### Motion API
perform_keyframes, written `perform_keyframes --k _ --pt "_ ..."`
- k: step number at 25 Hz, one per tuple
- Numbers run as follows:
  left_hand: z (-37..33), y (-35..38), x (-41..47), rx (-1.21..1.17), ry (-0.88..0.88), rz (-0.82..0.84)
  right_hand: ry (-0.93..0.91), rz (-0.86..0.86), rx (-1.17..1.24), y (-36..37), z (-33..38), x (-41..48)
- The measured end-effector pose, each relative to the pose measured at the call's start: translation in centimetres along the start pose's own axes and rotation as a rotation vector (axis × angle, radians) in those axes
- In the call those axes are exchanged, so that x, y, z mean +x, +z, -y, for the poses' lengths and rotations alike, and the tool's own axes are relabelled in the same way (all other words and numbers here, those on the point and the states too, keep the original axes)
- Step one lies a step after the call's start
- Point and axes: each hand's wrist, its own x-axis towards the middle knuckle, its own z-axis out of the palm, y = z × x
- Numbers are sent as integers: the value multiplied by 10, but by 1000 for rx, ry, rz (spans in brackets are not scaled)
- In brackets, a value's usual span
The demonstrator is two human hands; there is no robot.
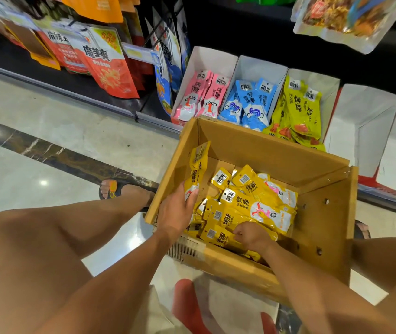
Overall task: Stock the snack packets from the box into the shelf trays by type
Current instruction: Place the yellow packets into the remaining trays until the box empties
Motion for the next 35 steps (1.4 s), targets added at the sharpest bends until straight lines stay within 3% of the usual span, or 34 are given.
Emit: perform_keyframes --k 7,15,26,31,35 --pt "1 -1 0 -2 5 49 -10 -125 410 -16 3 -13" --pt "-25 -8 -3 -185 20 83 81 -281 864 -124 26 -54" --pt "-159 -60 47 -419 150 213 0 -437 1017 -276 38 -127" --pt "-214 -66 68 -464 176 364 -39 -214 1321 -312 30 -164" --pt "-241 -46 82 -513 139 442 -68 -225 1360 -324 13 -165"
